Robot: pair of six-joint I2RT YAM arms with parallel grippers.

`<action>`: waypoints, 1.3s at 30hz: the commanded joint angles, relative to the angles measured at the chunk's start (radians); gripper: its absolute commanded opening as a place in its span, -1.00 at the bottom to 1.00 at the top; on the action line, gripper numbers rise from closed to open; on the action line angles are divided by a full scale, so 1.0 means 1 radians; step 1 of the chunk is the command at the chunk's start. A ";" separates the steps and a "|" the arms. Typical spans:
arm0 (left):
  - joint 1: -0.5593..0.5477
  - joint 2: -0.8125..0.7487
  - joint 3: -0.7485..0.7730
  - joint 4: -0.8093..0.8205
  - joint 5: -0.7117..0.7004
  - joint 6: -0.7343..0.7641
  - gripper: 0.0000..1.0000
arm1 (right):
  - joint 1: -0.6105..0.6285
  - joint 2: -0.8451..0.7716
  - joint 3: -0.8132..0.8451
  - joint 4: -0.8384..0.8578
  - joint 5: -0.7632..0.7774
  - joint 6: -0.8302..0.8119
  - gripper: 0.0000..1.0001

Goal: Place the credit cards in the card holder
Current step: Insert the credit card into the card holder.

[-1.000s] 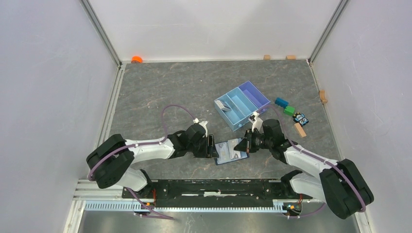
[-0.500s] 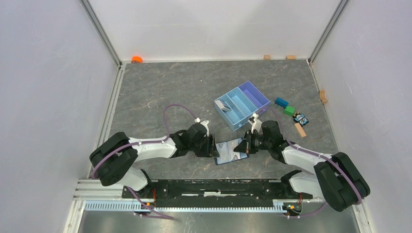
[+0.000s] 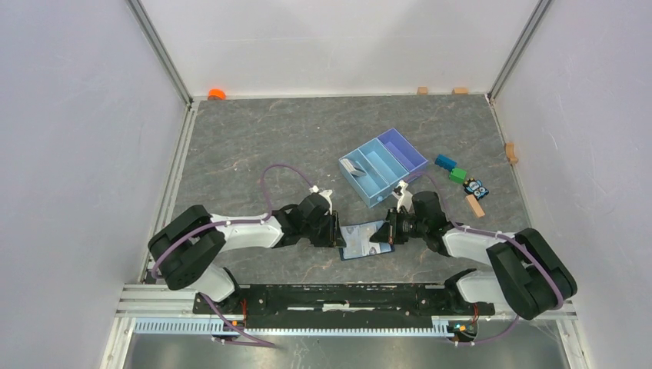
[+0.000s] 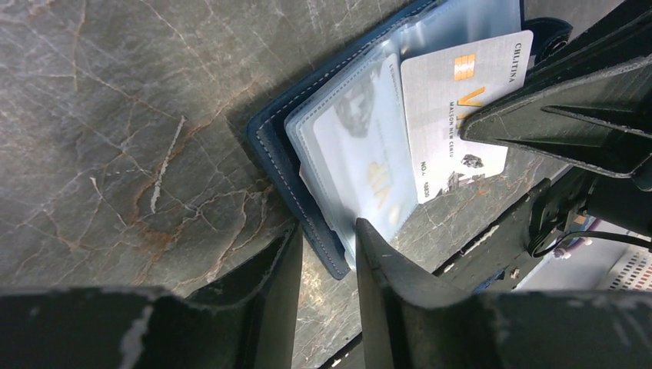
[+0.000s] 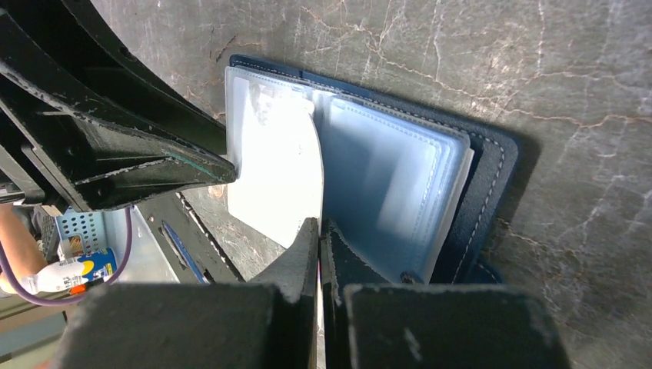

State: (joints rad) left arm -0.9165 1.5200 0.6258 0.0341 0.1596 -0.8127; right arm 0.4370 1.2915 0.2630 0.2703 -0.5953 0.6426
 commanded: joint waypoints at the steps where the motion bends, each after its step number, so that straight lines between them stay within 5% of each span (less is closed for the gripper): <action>1: -0.002 0.061 -0.004 -0.038 -0.036 0.050 -0.27 | 0.005 0.038 -0.007 0.008 0.028 -0.022 -1.00; 19: -0.003 0.103 0.017 -0.046 -0.028 0.072 -0.59 | 0.004 0.102 -0.059 0.056 0.096 0.088 -1.00; 29: -0.003 0.124 0.012 -0.039 -0.019 0.061 -0.94 | 0.005 -0.026 -0.101 -0.058 0.216 0.127 -1.00; 39: -0.003 0.139 0.009 -0.014 -0.021 0.051 -0.96 | 0.008 -0.154 -0.119 -0.139 0.248 0.152 -1.00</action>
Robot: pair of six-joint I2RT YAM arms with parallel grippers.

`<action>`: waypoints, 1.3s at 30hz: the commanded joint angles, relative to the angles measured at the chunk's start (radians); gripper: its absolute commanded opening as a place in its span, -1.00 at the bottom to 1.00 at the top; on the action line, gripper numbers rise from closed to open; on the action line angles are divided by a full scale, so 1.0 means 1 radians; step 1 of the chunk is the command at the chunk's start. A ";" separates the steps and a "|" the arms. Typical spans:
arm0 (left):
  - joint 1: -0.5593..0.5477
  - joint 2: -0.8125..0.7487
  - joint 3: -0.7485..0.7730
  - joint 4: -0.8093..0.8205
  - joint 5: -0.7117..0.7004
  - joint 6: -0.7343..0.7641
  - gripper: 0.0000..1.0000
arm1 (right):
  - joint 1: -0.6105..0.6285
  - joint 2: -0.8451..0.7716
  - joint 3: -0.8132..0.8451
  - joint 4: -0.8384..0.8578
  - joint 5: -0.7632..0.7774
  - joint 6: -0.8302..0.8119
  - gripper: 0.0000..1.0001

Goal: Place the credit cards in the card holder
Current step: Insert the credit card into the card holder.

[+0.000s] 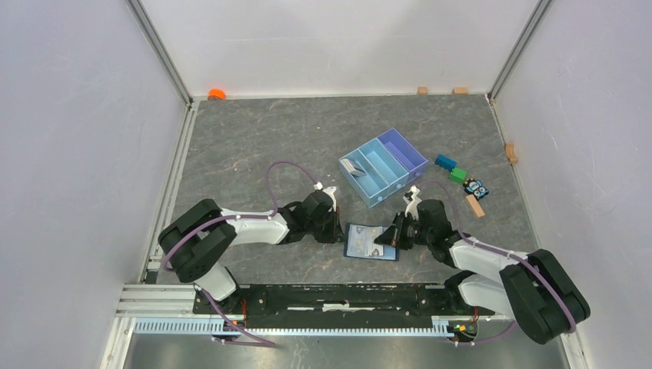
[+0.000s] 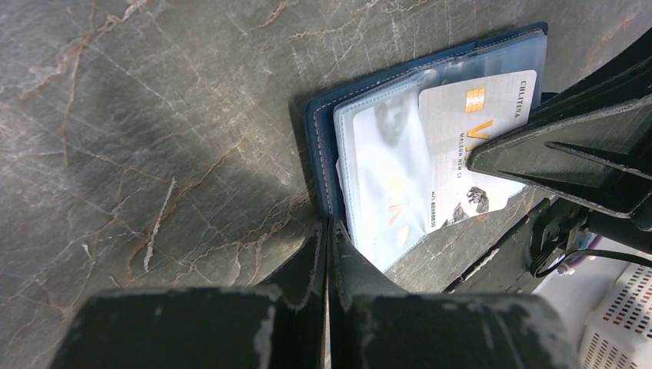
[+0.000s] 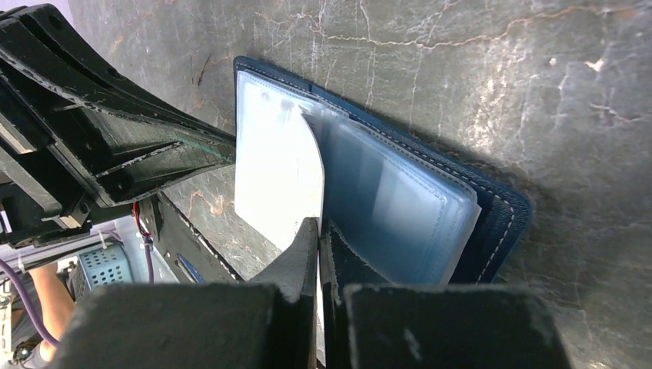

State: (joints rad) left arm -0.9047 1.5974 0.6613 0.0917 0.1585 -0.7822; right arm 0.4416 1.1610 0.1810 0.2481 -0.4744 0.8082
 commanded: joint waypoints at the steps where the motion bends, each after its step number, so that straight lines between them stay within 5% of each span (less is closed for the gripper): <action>1: -0.015 0.063 -0.028 -0.070 -0.020 0.019 -0.96 | 0.003 -0.035 -0.041 -0.125 0.130 -0.009 -1.00; 15: -0.015 0.064 -0.040 -0.063 -0.028 0.013 -0.96 | 0.016 -0.121 -0.092 -0.162 0.156 0.033 -1.00; 39: -0.014 0.067 -0.045 -0.038 0.001 0.038 -0.95 | 0.058 0.039 -0.108 -0.027 0.145 0.080 -1.00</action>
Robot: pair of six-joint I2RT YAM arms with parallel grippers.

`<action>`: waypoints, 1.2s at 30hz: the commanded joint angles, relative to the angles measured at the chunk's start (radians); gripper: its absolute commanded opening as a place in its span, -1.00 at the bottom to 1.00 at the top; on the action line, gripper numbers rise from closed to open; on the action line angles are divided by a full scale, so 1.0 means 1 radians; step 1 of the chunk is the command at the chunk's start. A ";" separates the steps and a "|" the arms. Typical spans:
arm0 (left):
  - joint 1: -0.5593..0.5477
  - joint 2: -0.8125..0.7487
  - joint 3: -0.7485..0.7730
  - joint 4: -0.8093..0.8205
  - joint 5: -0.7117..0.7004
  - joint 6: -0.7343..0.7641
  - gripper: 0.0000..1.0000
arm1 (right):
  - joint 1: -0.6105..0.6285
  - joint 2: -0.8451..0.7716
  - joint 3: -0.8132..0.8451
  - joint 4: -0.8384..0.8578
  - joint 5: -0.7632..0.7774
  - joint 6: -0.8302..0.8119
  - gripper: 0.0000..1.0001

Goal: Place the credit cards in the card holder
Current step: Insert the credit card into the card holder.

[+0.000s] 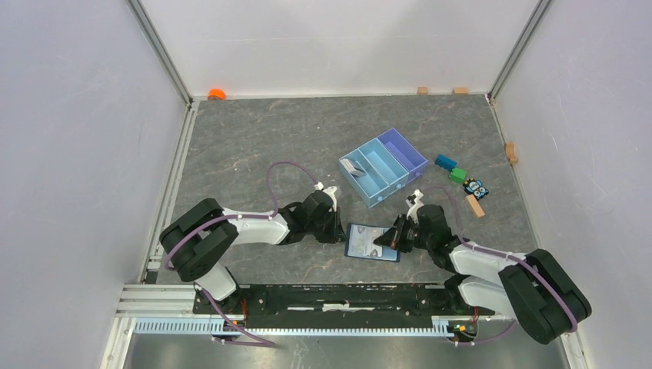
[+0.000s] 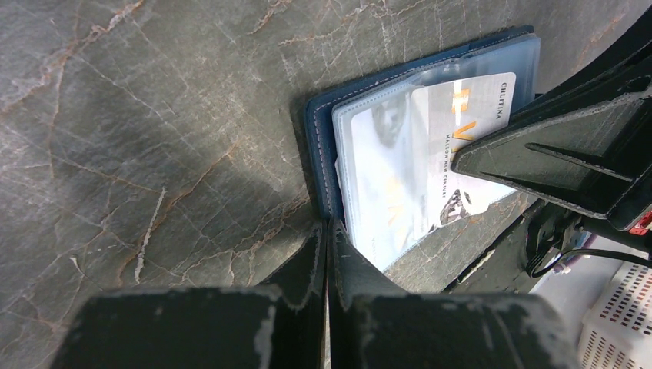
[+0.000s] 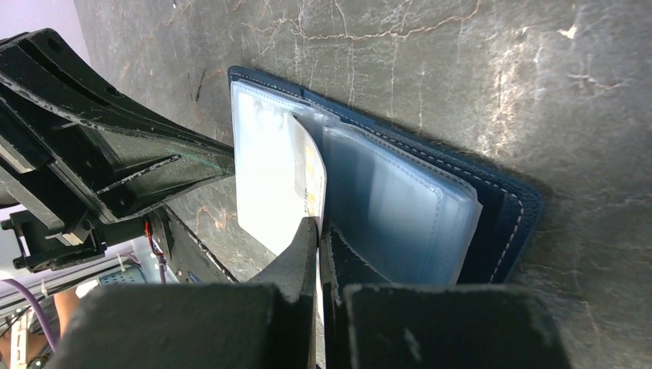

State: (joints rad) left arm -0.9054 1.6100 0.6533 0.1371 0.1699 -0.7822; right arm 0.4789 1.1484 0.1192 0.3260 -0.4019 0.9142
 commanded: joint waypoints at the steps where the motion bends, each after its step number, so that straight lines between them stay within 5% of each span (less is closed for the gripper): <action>1: -0.013 0.055 -0.035 -0.083 -0.009 0.039 -0.96 | 0.022 0.061 -0.046 -0.096 0.072 -0.022 -1.00; 12: -0.014 0.057 -0.032 -0.079 0.005 0.044 -0.96 | 0.091 0.171 -0.002 -0.018 0.088 0.009 -0.97; 18: -0.013 0.051 -0.049 -0.075 -0.008 0.031 -0.96 | 0.119 0.158 0.022 -0.048 0.144 0.013 -0.65; 24: -0.013 0.050 -0.063 -0.079 -0.033 0.018 -0.95 | 0.127 0.037 0.097 -0.256 0.245 -0.067 -0.25; 36: -0.013 0.036 -0.074 -0.063 -0.029 0.018 -0.96 | 0.163 -0.086 0.207 -0.459 0.319 -0.129 0.07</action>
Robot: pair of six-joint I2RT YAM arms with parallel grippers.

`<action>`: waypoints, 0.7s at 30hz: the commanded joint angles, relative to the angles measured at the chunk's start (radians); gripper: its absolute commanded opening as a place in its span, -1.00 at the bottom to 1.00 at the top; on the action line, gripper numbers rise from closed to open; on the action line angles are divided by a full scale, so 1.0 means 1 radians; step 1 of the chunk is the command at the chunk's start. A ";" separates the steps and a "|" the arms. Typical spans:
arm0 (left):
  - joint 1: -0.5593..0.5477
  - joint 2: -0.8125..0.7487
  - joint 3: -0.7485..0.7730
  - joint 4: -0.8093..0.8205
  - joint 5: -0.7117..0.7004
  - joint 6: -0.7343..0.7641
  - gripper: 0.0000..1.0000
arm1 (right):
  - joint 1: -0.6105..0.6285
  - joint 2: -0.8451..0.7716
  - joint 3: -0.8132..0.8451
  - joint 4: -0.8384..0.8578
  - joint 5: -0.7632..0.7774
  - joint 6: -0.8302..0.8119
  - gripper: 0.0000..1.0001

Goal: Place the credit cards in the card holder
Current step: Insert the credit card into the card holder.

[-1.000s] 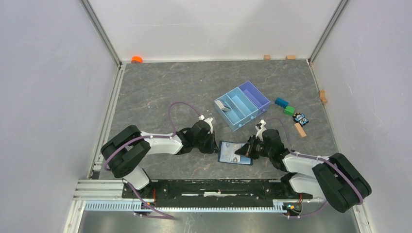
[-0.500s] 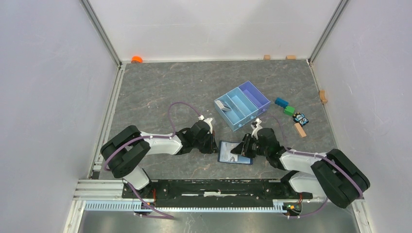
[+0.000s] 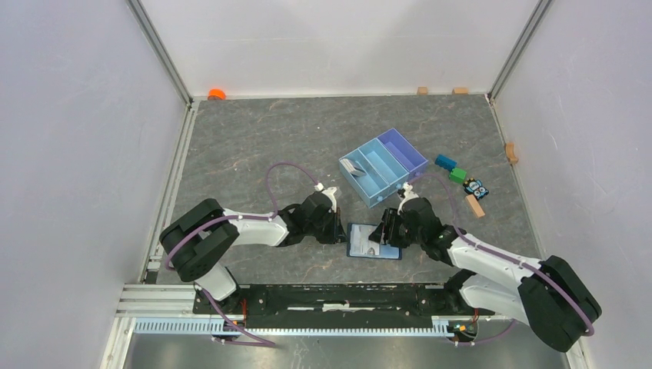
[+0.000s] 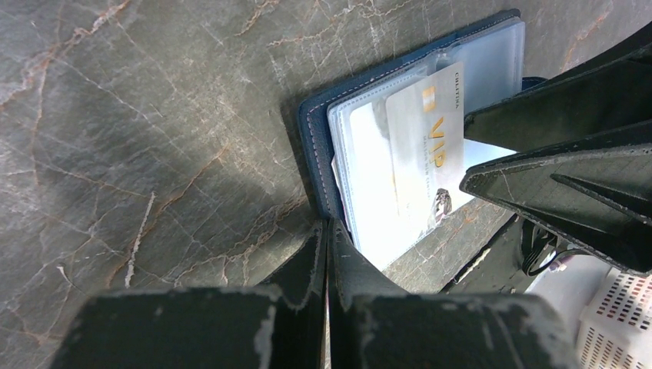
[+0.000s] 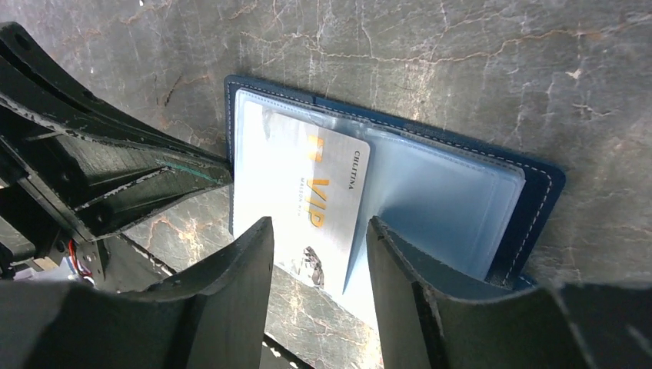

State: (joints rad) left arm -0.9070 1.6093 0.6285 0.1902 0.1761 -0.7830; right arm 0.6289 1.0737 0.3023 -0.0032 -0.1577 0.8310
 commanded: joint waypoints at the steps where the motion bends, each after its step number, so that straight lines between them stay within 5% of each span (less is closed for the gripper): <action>1: -0.012 0.034 -0.051 -0.115 -0.034 0.019 -0.96 | 0.019 -0.011 0.022 -0.128 0.074 -0.042 0.07; 21: -0.012 0.000 -0.082 -0.046 0.029 0.002 -0.96 | 0.217 0.192 0.225 -0.110 0.140 -0.047 -0.07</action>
State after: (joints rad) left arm -0.9073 1.5997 0.5976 0.2371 0.1921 -0.7834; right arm 0.8139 1.2304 0.4591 -0.1116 -0.0483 0.8040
